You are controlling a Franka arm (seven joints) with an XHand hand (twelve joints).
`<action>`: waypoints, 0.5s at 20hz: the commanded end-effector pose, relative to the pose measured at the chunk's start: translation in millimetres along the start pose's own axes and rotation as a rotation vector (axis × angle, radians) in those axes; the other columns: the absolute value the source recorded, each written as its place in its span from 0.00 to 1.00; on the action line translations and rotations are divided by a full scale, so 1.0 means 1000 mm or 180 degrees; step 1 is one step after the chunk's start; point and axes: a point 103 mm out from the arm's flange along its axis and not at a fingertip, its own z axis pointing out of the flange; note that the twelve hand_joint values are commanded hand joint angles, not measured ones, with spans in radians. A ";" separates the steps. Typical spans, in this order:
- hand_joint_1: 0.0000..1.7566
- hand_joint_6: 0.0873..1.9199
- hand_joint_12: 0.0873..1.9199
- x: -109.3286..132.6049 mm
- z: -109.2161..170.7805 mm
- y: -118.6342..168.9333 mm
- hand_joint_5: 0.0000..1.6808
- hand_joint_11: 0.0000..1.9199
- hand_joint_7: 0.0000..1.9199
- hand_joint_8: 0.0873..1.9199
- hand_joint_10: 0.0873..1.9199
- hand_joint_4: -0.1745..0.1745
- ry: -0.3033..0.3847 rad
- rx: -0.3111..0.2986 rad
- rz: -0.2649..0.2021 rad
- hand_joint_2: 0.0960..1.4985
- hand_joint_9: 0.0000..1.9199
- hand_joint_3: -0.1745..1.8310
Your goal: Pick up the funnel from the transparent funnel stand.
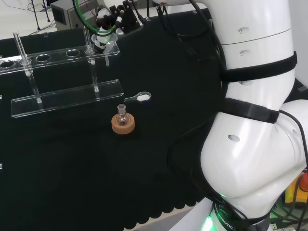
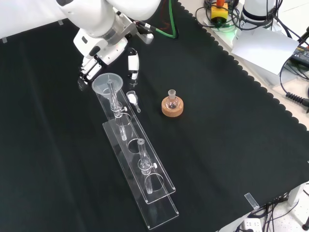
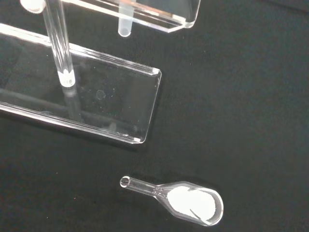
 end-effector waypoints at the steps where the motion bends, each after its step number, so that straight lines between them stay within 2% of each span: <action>1: 0.33 0.00 0.71 0.001 0.000 0.005 0.04 0.27 0.00 0.29 0.42 0.47 -0.0053 0.0036 -0.0016 0.44 0.11 0.24; 10: 0.35 0.00 0.71 -0.001 0.004 0.010 0.05 0.27 0.00 0.31 0.42 0.49 -0.0035 0.0064 -0.0018 0.45 0.12 0.25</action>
